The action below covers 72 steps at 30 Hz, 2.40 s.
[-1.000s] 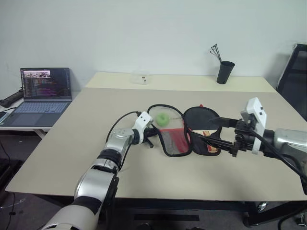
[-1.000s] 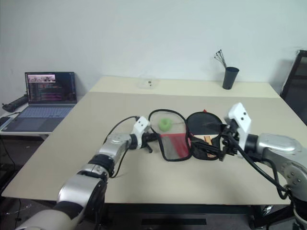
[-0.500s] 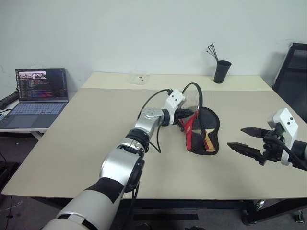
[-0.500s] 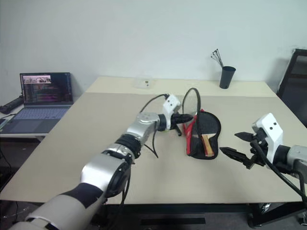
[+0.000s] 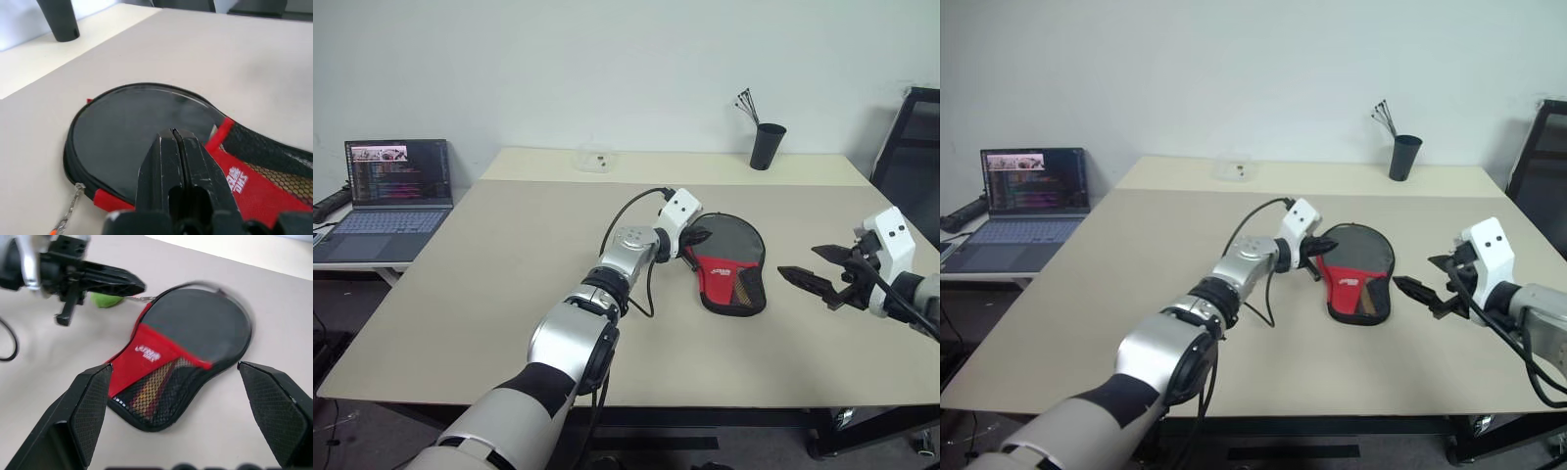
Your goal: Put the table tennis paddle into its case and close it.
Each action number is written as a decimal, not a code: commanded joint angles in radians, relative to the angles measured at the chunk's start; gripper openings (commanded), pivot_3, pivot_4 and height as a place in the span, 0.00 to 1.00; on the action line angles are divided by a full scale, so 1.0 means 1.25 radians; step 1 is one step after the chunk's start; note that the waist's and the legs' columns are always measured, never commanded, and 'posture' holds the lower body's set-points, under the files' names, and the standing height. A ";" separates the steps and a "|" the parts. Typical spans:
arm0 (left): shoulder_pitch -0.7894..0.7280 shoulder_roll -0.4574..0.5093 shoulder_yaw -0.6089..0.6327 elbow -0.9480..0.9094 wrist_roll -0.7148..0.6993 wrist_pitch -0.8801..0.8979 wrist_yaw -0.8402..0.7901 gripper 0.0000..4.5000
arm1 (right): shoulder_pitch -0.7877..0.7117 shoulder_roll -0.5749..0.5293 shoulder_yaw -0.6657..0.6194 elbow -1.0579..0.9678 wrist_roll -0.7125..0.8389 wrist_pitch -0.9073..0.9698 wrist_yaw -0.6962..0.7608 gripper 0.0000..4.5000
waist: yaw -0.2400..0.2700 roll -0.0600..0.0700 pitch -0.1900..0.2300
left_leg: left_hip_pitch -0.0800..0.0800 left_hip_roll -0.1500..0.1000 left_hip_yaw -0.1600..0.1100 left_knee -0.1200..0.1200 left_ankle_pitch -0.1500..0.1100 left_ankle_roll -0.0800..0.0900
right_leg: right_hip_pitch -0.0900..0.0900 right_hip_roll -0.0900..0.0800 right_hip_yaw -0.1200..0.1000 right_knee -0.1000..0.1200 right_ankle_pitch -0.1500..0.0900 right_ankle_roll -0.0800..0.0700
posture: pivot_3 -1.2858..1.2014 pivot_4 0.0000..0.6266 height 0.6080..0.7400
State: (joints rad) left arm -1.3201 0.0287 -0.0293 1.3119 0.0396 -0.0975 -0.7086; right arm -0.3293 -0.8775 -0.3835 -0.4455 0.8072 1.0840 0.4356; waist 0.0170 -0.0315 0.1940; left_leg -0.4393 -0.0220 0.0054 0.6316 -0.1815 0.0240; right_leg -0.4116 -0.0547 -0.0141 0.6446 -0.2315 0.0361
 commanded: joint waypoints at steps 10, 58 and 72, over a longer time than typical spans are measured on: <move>0.175 0.206 0.087 -0.267 -0.144 0.043 -0.334 0.01 | -0.146 0.101 0.151 0.253 -0.150 -0.088 -0.017 1.00 | -0.016 0.001 0.000 | 0.002 0.000 0.001 0.000 0.000 0.000 | 0.000 0.000 0.001 0.001 0.002 -0.004 | 0.52 0.24 1.00; 0.538 0.440 0.110 -1.002 -0.410 0.469 -0.312 0.00 | -0.438 0.440 0.285 0.972 -0.457 -0.344 0.120 0.07 | -0.056 0.000 -0.001 | 0.010 0.003 0.003 0.002 0.000 0.000 | 0.005 0.002 0.004 0.006 0.004 -0.006 | 0.52 0.24 1.00; 0.643 0.546 0.122 -1.053 -0.452 0.490 -0.393 0.00 | -0.437 0.509 0.289 0.792 -0.413 -0.225 0.138 0.01 | -0.066 0.000 0.000 | 0.011 0.006 0.003 -0.002 0.000 0.000 | 0.003 0.003 0.006 0.006 0.002 -0.009 | 0.52 0.24 1.00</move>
State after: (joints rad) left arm -0.5190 0.6875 0.0985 0.0457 -0.4962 0.5170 -1.1811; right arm -0.8725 -0.2772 -0.0488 0.6218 0.2512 0.7686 0.5751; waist -0.0656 -0.0309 0.1935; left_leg -0.4263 -0.0142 0.0093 0.6283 -0.1812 0.0235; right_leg -0.4080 -0.0500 -0.0072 0.6515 -0.2290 0.0244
